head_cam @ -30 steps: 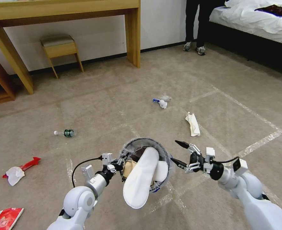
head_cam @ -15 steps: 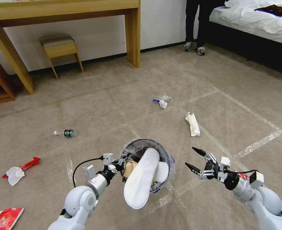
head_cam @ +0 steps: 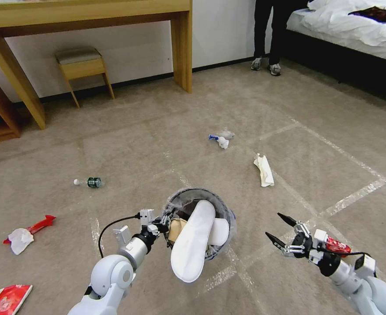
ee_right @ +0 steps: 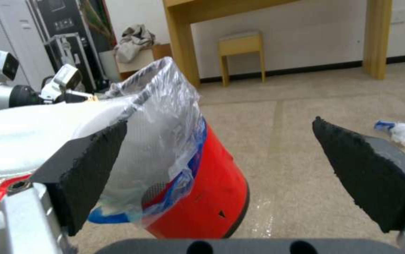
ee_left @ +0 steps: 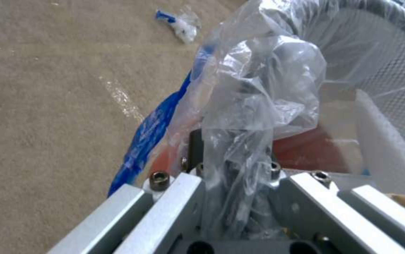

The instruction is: Pick up the trash bin and place the garbage on the floor into it.

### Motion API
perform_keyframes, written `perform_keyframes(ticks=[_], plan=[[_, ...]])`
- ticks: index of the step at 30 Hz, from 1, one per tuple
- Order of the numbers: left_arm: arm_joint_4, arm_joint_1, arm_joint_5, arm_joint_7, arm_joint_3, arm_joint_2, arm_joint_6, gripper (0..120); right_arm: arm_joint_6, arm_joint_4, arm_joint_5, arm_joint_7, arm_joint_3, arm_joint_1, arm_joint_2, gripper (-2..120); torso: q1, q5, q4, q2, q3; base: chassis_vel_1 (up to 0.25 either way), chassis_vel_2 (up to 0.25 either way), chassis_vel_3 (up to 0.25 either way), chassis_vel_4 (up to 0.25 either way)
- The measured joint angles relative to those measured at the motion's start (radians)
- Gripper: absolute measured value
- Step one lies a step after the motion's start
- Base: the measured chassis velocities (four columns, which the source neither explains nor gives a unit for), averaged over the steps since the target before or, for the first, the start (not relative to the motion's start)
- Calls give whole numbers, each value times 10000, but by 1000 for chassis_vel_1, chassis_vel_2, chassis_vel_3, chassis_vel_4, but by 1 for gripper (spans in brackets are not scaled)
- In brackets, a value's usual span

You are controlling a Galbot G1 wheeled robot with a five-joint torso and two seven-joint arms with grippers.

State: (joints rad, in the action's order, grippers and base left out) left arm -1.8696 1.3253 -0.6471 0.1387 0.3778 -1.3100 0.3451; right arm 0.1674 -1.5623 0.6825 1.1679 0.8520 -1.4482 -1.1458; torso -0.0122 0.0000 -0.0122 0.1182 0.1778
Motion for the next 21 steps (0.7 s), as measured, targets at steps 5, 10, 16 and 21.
perform_keyframes(ticks=[5, 10, 16, 21], plan=[[22, 74, 358, 200, 11, -64, -49, 1, 1, -93, 22, 12, 81, -80, -144, 100, 0, 0, 1, 1, 0, 0, 0, 0, 0], [13, 78, 490, 241, -15, -72, -70, 1, 1, -213, 3, 3, 93, -106, -268, 100, 0, 1, 1, 0, 1, 0, 0, 0, 0], [-72, 119, 496, 216, -29, -47, -12, 1, -11, -285, -33, -87, 314, -215, -311, 100, 0, 0, 2, 0, 0, 0, 0, 0, 0], [-96, 120, 503, 218, -34, -46, 44, 1, 10, -236, -70, -88, 441, -273, -280, 100, 1, 0, 1, 1, 0, 0, 0, 0, 0]])
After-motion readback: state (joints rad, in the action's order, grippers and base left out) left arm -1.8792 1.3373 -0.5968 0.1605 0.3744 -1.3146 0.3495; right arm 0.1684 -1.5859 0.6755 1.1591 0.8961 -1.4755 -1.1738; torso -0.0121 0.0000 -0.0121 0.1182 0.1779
